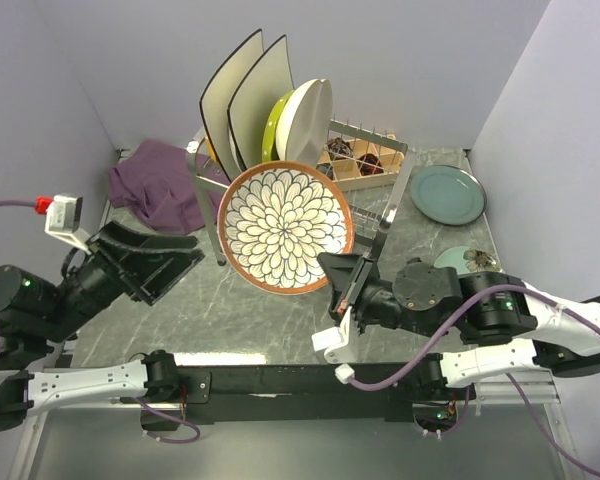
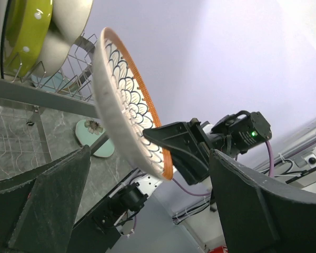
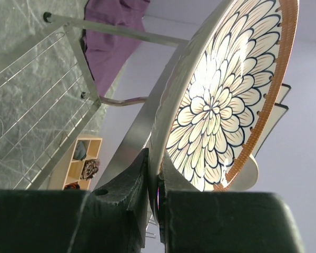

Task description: Unload the plates from the dish rack

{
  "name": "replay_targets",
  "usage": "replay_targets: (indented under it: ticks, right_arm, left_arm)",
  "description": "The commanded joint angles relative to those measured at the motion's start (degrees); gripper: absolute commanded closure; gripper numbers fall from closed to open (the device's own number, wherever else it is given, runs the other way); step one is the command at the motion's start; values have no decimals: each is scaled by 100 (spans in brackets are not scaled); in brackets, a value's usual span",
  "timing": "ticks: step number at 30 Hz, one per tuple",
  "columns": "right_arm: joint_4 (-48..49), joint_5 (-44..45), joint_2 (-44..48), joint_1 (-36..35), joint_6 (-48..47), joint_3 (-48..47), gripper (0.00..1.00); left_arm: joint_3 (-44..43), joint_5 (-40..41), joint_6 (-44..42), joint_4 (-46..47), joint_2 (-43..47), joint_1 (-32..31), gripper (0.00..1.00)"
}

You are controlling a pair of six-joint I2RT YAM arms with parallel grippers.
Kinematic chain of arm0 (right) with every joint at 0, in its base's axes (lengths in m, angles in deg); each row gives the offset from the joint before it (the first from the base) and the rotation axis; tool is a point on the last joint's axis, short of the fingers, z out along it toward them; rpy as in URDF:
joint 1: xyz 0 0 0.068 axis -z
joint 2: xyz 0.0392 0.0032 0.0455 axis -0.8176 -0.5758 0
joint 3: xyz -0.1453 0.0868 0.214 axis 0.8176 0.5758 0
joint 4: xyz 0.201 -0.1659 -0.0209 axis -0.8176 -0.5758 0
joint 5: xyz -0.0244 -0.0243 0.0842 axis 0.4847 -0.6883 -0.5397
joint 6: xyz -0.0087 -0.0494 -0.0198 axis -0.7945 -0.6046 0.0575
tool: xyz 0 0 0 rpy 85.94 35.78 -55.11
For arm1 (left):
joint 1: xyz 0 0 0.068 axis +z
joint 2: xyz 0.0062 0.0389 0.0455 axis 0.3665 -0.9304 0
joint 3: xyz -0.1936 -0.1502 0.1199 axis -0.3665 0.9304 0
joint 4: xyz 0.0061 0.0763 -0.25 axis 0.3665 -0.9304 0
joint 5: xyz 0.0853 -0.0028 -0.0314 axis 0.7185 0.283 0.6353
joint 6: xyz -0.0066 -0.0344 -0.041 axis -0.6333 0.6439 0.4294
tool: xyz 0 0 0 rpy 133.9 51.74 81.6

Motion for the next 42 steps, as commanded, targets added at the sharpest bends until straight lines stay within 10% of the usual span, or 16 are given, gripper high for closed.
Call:
replay_targets:
  ticks: [1, 18, 25, 42]
  right_arm:
    - [776, 520, -33, -142, -328, -402, 100]
    - [1110, 1276, -684, -433, -513, -60, 100]
    - [1189, 1364, -895, -433, -442, 116, 100]
    - [1971, 1365, -535, -433, -390, 1144, 63]
  left_arm:
    - [-293, -41, -110, -152, -487, -15, 3]
    - [49, 1902, 620, -1664, -1041, -15, 36]
    - [269, 1910, 778, -1664, -1067, -15, 99]
    - [1210, 1682, 1393, -1137, 241, -15, 99]
